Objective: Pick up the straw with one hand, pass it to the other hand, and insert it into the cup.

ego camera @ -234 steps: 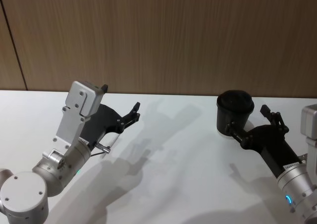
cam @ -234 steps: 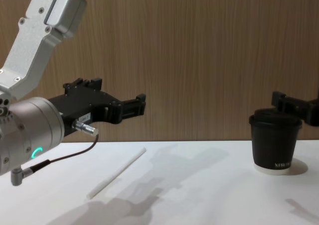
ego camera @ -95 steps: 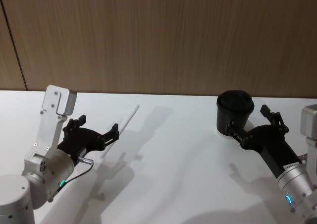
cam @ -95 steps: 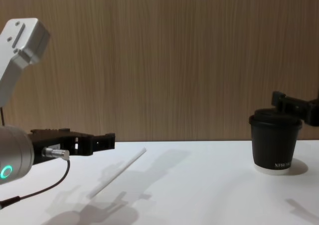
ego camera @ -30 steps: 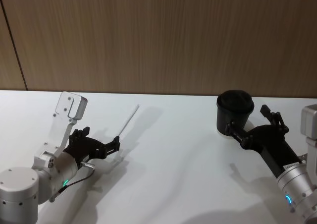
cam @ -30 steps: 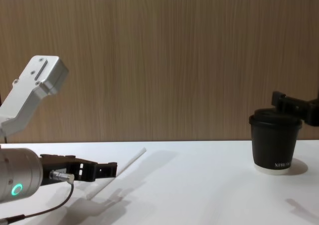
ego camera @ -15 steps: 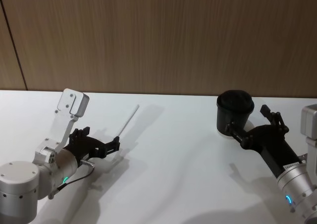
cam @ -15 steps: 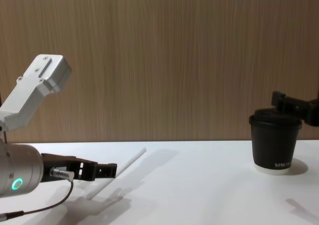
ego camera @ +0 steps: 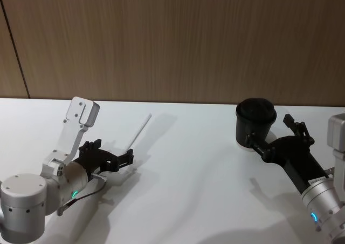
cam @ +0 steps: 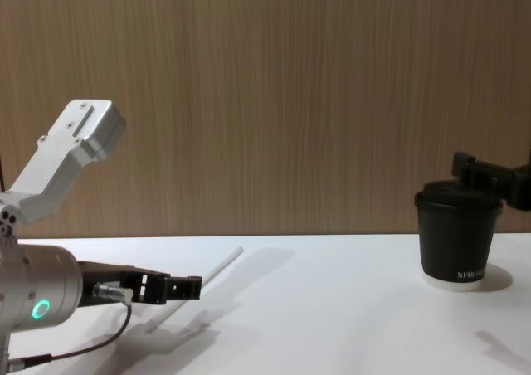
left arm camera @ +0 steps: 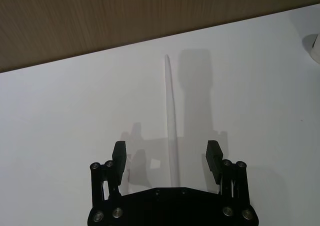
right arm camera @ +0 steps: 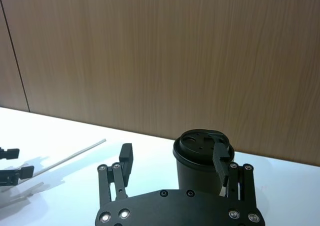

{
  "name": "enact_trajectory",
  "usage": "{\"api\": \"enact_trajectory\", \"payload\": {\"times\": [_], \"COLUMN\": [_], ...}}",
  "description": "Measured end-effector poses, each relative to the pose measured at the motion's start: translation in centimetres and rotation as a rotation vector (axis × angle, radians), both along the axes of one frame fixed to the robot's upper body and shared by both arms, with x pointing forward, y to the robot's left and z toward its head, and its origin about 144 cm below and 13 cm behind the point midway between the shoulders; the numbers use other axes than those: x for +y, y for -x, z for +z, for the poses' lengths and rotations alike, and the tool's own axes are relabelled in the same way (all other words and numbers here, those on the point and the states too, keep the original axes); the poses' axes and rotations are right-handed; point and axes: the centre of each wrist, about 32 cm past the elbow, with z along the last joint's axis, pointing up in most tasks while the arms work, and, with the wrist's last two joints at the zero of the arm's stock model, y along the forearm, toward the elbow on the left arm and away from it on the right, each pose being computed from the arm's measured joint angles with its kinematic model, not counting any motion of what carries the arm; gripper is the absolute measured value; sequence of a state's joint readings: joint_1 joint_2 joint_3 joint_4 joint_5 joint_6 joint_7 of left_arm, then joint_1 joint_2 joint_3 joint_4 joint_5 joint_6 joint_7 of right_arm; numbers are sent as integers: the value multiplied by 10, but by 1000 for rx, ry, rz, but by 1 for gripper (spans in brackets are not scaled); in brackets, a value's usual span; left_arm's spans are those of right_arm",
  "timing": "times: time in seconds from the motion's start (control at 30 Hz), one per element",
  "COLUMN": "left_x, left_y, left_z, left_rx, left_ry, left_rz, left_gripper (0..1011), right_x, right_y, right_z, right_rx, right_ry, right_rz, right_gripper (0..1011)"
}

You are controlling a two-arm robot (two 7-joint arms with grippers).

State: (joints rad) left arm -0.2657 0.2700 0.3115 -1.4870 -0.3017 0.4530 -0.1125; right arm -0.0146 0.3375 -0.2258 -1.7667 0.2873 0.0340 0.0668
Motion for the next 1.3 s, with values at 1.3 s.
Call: {"api": "enact_trajectory", "payload": {"times": [1.3], "left_x": [-11], "left_y": [-3], "left_z": [-6], "left_rx": [69], "left_ry": [27], "left_rz": [25], "left_gripper": [1003], "right_x": [0], "right_y": [0], "right_z": [0], "right_rx": [0], "right_ry": [0], "right_rz": [0], "right_gripper": [1001]}}
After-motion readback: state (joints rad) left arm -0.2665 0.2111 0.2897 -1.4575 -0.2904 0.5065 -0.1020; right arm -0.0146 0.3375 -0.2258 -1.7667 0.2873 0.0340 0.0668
